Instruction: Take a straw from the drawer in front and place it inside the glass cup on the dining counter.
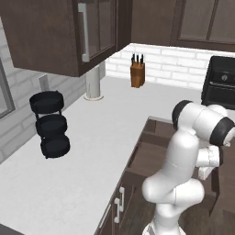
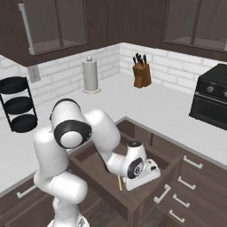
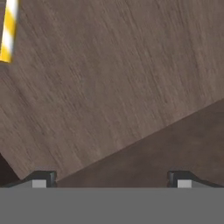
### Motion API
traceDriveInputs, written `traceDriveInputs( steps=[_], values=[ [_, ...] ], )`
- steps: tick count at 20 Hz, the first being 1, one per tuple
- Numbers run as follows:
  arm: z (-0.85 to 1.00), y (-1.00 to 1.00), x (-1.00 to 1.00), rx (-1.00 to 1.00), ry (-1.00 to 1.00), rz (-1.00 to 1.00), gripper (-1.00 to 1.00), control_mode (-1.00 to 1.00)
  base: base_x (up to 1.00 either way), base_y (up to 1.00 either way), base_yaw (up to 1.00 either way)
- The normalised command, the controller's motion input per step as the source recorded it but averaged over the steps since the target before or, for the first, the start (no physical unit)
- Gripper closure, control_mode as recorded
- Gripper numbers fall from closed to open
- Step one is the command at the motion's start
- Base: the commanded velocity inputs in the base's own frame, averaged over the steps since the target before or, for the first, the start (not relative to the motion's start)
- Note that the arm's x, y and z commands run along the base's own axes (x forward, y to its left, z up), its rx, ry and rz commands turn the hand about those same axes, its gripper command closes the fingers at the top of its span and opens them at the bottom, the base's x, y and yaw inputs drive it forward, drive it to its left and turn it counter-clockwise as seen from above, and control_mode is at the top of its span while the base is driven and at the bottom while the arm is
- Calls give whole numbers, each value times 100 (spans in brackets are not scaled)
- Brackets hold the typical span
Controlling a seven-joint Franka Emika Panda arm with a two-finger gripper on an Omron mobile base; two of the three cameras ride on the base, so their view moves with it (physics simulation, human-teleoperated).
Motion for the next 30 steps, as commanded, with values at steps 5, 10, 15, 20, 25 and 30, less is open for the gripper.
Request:
traceDriveInputs(
  steps=[5, 10, 15, 20, 25, 30],
  values=[
    [7, -40, -26, 2, -2, 1, -100, -100, 0, 0, 0],
    [60, 16, 0, 0, -5, 0, -100, -100, 0, 0, 0],
    [63, 77, 15, 0, -3, 0, -100, -100, 0, 0, 0],
    [36, 100, 40, 0, 3, 0, -100, -100, 0, 0, 0],
    [6, 78, 32, 1, 3, 0, -100, -100, 0, 0, 0],
    [-18, 16, 12, 8, 0, 0, -100, -100, 0, 0, 0]
  ],
)
